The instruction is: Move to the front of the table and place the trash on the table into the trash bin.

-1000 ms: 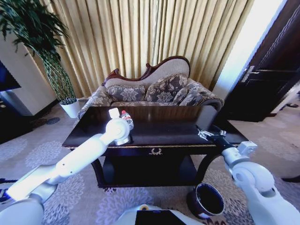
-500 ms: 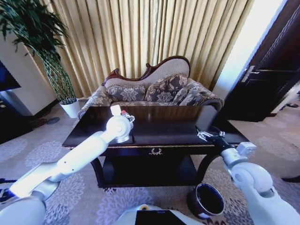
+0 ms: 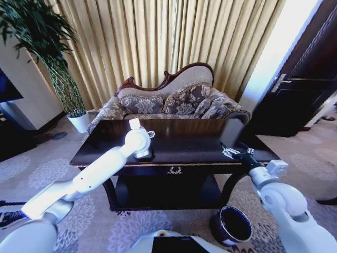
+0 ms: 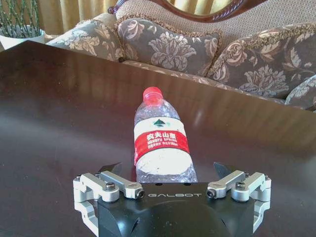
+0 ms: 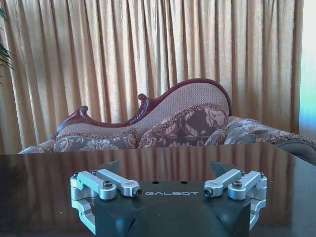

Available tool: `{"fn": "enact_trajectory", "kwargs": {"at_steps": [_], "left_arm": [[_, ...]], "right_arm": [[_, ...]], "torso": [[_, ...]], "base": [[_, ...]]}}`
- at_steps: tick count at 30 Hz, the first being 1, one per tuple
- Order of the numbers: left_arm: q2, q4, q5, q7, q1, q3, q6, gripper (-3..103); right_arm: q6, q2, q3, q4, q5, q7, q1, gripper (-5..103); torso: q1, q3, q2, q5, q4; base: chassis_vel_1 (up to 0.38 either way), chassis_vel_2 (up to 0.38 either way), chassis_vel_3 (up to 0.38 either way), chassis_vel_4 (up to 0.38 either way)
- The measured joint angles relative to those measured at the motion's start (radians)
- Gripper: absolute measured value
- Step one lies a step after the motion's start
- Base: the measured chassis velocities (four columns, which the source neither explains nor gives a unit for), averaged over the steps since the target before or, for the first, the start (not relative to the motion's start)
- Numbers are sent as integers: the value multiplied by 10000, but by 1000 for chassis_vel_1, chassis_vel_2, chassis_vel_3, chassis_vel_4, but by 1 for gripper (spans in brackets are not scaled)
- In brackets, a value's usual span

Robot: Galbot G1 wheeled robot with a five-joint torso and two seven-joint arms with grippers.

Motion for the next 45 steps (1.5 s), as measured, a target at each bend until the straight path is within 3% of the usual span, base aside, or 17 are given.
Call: {"fn": "enact_trajectory", "kwargs": {"at_steps": [16, 18, 22, 27, 29, 31, 38, 40, 41, 43, 44, 45], "left_arm": [[-20, 38, -282, -50, 23, 64, -84, 103], [-13, 20, -308, -43, 46, 64, -144, 94], [-26, -14, -375, -43, 74, 64, -208, 86], [-74, -68, -564, -76, 76, 60, -273, 65], [-94, -79, -590, -98, 74, 60, -291, 65], [-114, -89, -619, -113, 60, 61, -312, 54], [-47, -97, -492, -31, 81, 59, -324, 42], [144, -148, 437, 681, 323, 35, -274, 40], [144, -148, 437, 681, 323, 35, -274, 40], [660, -386, 2209, 2205, 795, -47, -60, 40], [660, -386, 2209, 2205, 795, -47, -60, 40], [993, -489, 3184, 3159, 1055, -117, -14, 40]], "right_arm": [[42, -51, 2, -36, 6, -10, 38, 100], [46, -69, 3, -49, 9, -13, 62, 100], [55, -72, 2, -71, 12, -14, 68, 100], [168, -41, 3, -80, 12, -15, 37, 100], [180, -39, 3, -81, 12, -15, 34, 100], [191, -40, 8, -82, 12, -17, 34, 100], [199, -18, 54, -71, 12, -17, -11, 100], [202, 15, 71, 9, 11, -17, -62, 100], [202, 15, 71, 9, 11, -17, -62, 100], [204, 17, 84, 242, 3, -2, -132, 100], [204, 17, 84, 242, 3, -2, -132, 100], [204, -6, 85, 372, 8, 5, -160, 100]], "torso": [[1, 0, -1, 0, 1], [0, 0, 0, -1, 0], [1, 0, -1, 0, 0], [1, -1, -1, 0, 0], [0, -1, 0, 0, 0], [0, -1, 0, 0, 0], [1, 0, 0, 0, -1], [0, 0, 0, 0, -1], [0, 0, 0, 0, -1], [1, 0, -1, -1, -1], [1, 0, -1, -1, -1], [1, 0, -1, -1, 2]], "base": [[0, 0, 0, 0], [0, 0, 0, 0], [0, 0, 0, 0], [0, 0, 0, 0], [0, 0, 0, 0], [0, 0, 0, 0], [0, 0, 0, 0], [0, 0, 0, 0], [0, 0, 0, 0], [0, 0, 0, 0], [0, 0, 0, 0], [0, 0, 0, 0]]}}
